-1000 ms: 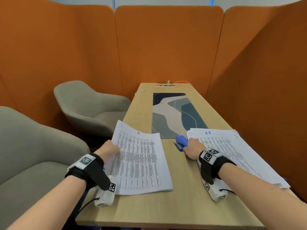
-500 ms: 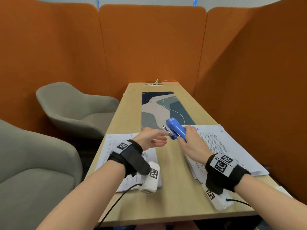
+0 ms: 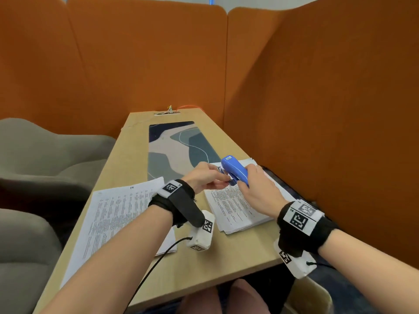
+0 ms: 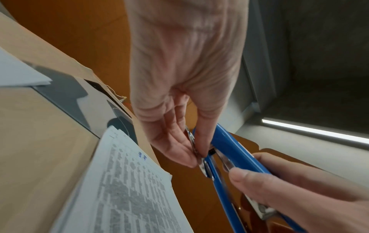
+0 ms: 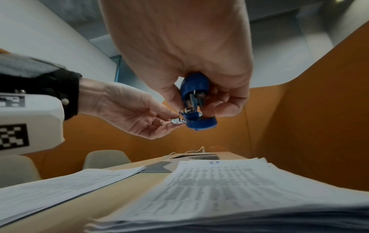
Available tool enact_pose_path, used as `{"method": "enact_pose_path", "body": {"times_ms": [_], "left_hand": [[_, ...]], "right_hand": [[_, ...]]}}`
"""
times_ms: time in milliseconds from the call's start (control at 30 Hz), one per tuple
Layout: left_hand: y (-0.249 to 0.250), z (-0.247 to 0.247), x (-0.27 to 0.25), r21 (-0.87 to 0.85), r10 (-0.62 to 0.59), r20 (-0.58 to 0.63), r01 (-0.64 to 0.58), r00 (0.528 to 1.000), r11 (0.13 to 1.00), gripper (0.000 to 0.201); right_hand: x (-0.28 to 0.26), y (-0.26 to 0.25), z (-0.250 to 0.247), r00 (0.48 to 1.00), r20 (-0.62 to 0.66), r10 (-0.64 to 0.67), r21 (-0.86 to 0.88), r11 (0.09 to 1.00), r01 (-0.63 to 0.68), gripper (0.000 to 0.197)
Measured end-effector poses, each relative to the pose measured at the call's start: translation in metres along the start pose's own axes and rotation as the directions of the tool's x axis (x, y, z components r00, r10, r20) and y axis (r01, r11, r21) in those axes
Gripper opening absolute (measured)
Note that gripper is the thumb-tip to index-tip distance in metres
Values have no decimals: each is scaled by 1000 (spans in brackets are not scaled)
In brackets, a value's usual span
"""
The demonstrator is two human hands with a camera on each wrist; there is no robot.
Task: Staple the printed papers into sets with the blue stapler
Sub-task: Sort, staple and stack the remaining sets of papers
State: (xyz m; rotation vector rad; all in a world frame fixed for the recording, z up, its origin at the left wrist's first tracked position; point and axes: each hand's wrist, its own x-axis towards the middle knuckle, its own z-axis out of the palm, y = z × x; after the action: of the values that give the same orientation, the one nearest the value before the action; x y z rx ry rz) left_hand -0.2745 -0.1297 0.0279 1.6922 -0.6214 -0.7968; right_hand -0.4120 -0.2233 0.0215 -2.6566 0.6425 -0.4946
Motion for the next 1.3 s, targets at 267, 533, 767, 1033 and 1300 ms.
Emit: {"method": "enact_pose_path", "body": {"times_ms": [267,533,767,1033,1300], "left_hand": [[28,76,37,17,84,0,-83,997,996,9],[39,205,56,177,305,-122,-282,944,943,15],[-67,360,35,397,236,208,-302,949,867,11],[-170,386,97,565,-116,89,46,989,824,24],[-168,393,131,565,-121,39,78,992,821,35]], "right_hand": [[-22,64,-49,990,-45,137,-121,983,-141,22],[-74,186,-94,895,-173,411,92,912,-401,19],[-129,284,-105,663,-166,730,611,604,-512,23],[-163,313,-98,673,-95,734,746,500,-439,15],[-162,305,-96,721,-69,689,805,465,-368,10]]}}
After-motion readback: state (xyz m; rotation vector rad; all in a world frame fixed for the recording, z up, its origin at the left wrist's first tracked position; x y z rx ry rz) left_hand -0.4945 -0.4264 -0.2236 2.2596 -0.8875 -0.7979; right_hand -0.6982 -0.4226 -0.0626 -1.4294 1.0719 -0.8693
